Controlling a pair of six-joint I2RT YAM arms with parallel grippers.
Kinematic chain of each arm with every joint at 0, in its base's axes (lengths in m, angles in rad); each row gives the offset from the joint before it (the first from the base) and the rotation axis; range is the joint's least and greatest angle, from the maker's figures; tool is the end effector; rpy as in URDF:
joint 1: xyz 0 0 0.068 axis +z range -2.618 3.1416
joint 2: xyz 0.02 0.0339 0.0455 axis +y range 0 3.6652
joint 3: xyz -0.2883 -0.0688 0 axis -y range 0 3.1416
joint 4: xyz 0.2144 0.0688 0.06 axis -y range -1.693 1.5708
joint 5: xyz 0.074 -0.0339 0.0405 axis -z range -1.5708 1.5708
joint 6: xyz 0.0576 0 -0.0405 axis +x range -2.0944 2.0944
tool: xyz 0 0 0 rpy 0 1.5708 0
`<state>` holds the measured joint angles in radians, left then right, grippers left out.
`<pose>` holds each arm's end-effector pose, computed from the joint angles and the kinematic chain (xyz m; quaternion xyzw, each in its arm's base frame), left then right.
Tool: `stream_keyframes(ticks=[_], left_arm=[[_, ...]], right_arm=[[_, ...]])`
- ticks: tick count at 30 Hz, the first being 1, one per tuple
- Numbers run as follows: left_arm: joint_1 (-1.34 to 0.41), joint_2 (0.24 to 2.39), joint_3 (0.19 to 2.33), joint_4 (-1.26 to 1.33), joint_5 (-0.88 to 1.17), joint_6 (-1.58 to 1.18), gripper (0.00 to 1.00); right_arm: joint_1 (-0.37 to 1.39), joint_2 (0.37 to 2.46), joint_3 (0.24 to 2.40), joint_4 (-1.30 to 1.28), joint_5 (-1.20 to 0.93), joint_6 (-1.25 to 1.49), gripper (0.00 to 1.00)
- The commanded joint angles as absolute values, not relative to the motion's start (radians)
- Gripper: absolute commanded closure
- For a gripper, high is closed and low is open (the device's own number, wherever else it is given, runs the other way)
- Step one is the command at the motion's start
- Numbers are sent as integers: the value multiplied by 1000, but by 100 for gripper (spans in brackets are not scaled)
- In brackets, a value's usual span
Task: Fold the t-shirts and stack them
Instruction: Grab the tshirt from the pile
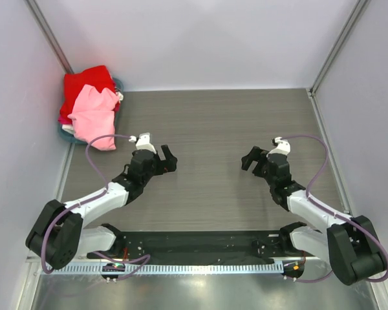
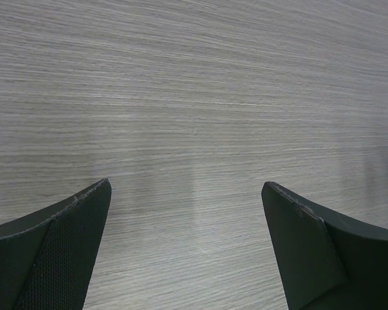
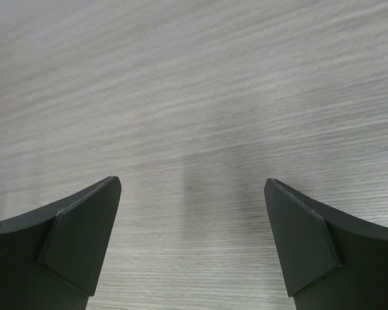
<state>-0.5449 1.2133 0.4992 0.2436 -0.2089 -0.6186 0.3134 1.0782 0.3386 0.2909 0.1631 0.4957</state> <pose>0.2085 -0.1124 0.2294 -0.0857 0.8452 -0.2115 0.4833 0.1935 0.0529 0.2106 0.1200 0.8364 0.1453 0.5146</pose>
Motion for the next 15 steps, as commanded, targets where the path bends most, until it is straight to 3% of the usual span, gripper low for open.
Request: stream_keyframes(ticks=[1,10,15], left_arm=[[-546,1223,543,247,-238,-601,0],[-546,1192,558,170,-322,-592,0],[-545,1177,616,45,-506,-595,0]], right_arm=[[319,1006,348,331,228,509,0],[319,937,330,267,351,541,0],[319,940,331,270,357,551,0]])
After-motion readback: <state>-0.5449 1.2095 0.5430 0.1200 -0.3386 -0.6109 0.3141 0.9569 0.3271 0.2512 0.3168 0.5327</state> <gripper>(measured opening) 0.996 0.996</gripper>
